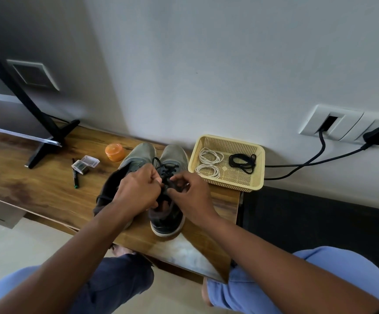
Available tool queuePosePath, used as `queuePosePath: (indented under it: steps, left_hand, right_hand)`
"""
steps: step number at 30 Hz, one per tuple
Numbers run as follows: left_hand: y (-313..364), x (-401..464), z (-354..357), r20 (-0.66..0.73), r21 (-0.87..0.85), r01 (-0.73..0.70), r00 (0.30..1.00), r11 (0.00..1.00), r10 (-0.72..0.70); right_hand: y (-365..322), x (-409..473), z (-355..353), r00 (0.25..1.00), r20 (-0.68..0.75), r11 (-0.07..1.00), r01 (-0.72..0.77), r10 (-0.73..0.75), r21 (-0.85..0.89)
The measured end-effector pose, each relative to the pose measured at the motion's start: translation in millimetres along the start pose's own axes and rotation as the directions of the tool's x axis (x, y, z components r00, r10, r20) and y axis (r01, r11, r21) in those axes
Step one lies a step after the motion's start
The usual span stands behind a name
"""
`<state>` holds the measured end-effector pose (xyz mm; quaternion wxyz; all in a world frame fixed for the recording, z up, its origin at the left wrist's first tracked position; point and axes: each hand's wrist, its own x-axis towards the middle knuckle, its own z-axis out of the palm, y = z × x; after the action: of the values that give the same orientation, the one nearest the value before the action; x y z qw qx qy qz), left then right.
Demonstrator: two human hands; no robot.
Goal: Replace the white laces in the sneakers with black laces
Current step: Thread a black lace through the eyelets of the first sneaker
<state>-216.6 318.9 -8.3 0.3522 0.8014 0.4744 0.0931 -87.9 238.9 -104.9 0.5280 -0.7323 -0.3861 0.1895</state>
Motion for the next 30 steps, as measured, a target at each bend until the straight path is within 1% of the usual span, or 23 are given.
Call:
queuePosePath:
  steps: [2, 4, 6, 9, 11, 15, 19, 26, 30]
  left_hand:
    - [-5, 5, 3, 0.03, -0.02, 0.031, 0.999, 0.999, -0.03]
    - [-11, 11, 8, 0.095, -0.128, 0.133, 0.988, 0.983, -0.121]
    - [-16, 17, 14, 0.146, -0.266, 0.232, 0.969, 0.936, -0.199]
    - [-15, 21, 14, 0.198, -0.404, 0.295, 0.952, 0.866, -0.232]
    - [-13, 22, 11, 0.246, -0.463, 0.329, 0.94, 0.823, -0.237]
    - [-15, 25, 10, 0.302, -0.55, 0.383, 0.92, 0.742, -0.251]
    - [-14, 23, 9, 0.328, -0.587, 0.398, 0.913, 0.705, -0.242]
    - [-16, 26, 9, 0.339, -0.564, 0.413, 0.905, 0.715, -0.256]
    - [-13, 23, 11, 0.32, -0.58, 0.419, 0.906, 0.698, -0.278]
  right_hand:
    - [3, -3, 2, 0.995, 0.101, 0.998, -0.023, 0.017, 0.061]
    - [7, -3, 4, 0.989, 0.141, 0.991, -0.055, 0.037, 0.126]
    - [9, -3, 8, 0.986, 0.132, 0.979, -0.121, 0.099, 0.165]
    - [10, -2, 15, 0.981, 0.106, 0.962, -0.179, 0.161, 0.204]
    - [11, -1, 16, 0.984, 0.092, 0.964, -0.167, 0.151, 0.206]
    - [11, 0, 14, 0.991, 0.078, 0.98, -0.122, 0.111, 0.158]
    - [10, 0, 11, 0.996, 0.06, 0.992, -0.074, 0.068, 0.101]
    - [9, -1, 8, 0.998, 0.045, 0.995, -0.036, 0.032, 0.089]
    - [8, -4, 9, 0.999, 0.031, 0.997, -0.013, 0.011, 0.075]
